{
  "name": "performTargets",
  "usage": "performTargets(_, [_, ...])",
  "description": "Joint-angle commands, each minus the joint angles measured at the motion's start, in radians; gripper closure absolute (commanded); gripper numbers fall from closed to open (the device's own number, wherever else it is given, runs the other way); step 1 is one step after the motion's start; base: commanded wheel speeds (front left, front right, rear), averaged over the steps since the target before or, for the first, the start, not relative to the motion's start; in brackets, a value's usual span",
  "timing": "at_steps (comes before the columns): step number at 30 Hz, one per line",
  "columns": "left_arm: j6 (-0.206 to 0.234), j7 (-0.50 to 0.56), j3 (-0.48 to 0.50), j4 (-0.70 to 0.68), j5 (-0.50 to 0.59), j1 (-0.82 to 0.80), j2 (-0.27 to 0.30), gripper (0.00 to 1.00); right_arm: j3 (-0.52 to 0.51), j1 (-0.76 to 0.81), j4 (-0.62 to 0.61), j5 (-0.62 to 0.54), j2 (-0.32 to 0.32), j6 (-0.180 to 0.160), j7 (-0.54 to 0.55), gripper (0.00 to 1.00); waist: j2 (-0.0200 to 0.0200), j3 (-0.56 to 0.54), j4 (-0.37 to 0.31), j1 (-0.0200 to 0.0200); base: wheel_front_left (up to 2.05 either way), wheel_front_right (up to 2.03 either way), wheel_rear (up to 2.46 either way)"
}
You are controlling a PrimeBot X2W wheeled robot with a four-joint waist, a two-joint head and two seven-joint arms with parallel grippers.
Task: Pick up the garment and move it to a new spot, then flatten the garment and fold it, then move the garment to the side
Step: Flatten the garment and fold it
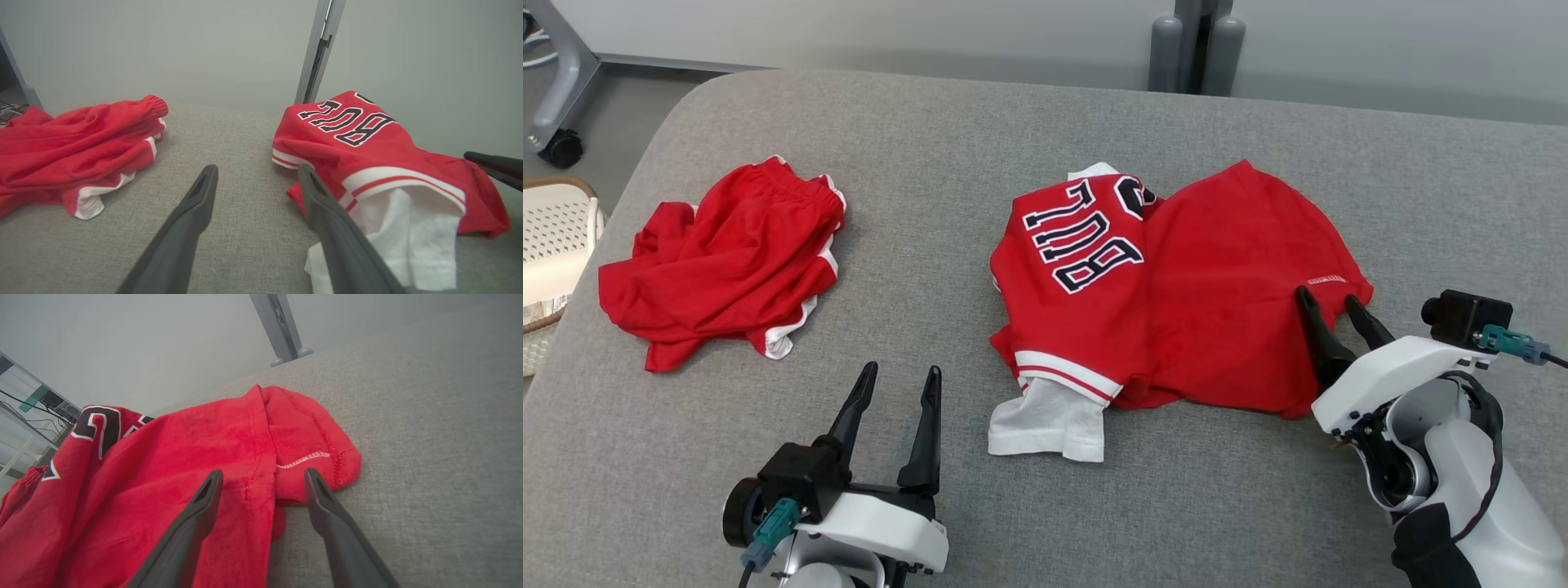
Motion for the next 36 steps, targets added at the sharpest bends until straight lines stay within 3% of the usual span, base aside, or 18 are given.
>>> performTargets(1, [0.005, -0.004, 0.004, -0.001, -0.002, -0.009, 0.004, 0.00, 0.006, -0.013, 0.010, 0.004, -0.007, 0.002, -0.004, 0.00, 0.0000, 0.006, 0.008, 0.0000, 0.00, 0.00, 0.00])
performTargets(7, [0.008, -0.004, 0.009, 0.001, 0.000, -0.007, 0.004, 0.00, 0.022, -0.017, 0.025, 0.022, -0.008, 0.002, -0.011, 0.02, 0.0000, 0.006, 0.011, 0.0000, 0.00, 0.00, 0.00])
performTargets(9, [0.008, -0.004, 0.009, 0.004, 0.001, -0.006, 0.003, 0.00, 0.032, -0.020, 0.030, 0.026, -0.007, 0.002, -0.014, 0.37, 0.0000, 0.004, 0.009, 0.0000, 0.00, 0.00, 0.00])
performTargets(10, [0.009, -0.004, 0.009, 0.005, 0.000, -0.006, 0.004, 0.00, 0.037, -0.022, 0.031, 0.028, -0.007, 0.002, -0.017, 0.62, 0.0000, 0.003, 0.007, 0.0000, 0.00, 0.00, 0.00])
performTargets(13, [0.009, -0.004, 0.003, 0.006, -0.005, -0.011, 0.004, 0.00, 0.049, -0.022, 0.026, 0.033, -0.011, 0.002, -0.024, 1.00, 0.0000, 0.000, 0.001, 0.0000, 0.00, 0.00, 0.00])
performTargets(25, [0.002, -0.004, 0.000, 0.018, -0.009, -0.008, 0.003, 0.00, 0.080, 0.007, -0.050, 0.040, -0.053, 0.002, -0.104, 1.00, 0.0000, -0.025, -0.029, 0.0000, 0.00, 0.00, 0.00])
performTargets(36, [-0.026, -0.004, -0.020, 0.058, 0.003, -0.015, 0.003, 0.00, -0.098, 0.049, -0.071, -0.073, -0.102, 0.002, -0.157, 1.00, 0.0000, -0.048, -0.090, 0.0000, 0.00, 0.00, 0.00])
